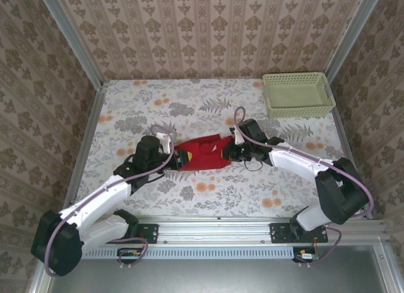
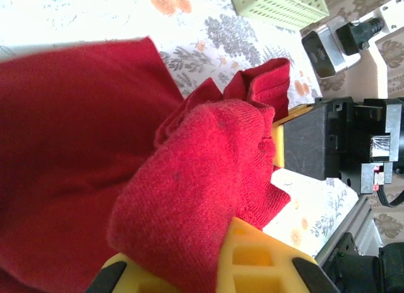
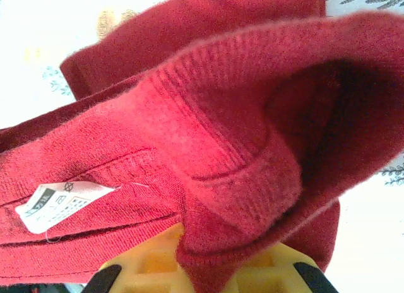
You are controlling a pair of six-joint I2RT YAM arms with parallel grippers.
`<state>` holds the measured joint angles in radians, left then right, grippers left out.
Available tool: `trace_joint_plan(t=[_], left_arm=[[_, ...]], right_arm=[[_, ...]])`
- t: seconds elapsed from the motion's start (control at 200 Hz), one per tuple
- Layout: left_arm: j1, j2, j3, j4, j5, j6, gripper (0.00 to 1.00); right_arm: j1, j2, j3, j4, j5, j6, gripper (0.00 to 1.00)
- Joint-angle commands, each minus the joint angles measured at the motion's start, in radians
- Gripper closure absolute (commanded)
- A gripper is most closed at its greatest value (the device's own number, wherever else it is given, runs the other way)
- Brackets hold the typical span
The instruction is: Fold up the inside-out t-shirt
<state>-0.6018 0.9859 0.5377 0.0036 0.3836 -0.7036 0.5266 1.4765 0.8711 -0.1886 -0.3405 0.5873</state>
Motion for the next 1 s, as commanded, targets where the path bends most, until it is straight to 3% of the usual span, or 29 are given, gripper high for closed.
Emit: trace_joint_plan(t=[0.0, 0.31, 0.67, 0.72, 0.85, 0.915, 0.995], left_arm=[[0.009, -0.009, -0.002, -0.03, -0.106, -0.019, 1.0], [0.183, 0.164, 0.047, 0.009, -0.147, -0.054, 1.0], [0.235, 0.404, 0.092, 0.059, -0.163, 0.0, 0.96], [0.245, 0.425, 0.104, 0.043, -0.177, -0.002, 0.95], [0.273, 0.435, 0.151, -0.033, -0.185, 0.01, 0.7], [0.272, 0.406, 0.215, -0.164, -0.212, 0.038, 0.61], [0.258, 0.328, 0.286, -0.366, -0.321, 0.059, 0.49]], right_arm=[[-0.005, -0.006, 0.038, 0.005, 0.077, 0.017, 1.0], [-0.005, 0.257, 0.338, -0.11, 0.094, -0.044, 1.0], [-0.007, 0.502, 0.516, -0.162, 0.151, -0.108, 0.96], [-0.008, 0.522, 0.532, -0.174, 0.17, -0.111, 0.92], [-0.015, 0.518, 0.555, -0.219, 0.21, -0.118, 0.68], [-0.015, 0.477, 0.568, -0.273, 0.255, -0.136, 0.56], [-0.001, 0.4, 0.575, -0.341, 0.356, -0.166, 0.4]])
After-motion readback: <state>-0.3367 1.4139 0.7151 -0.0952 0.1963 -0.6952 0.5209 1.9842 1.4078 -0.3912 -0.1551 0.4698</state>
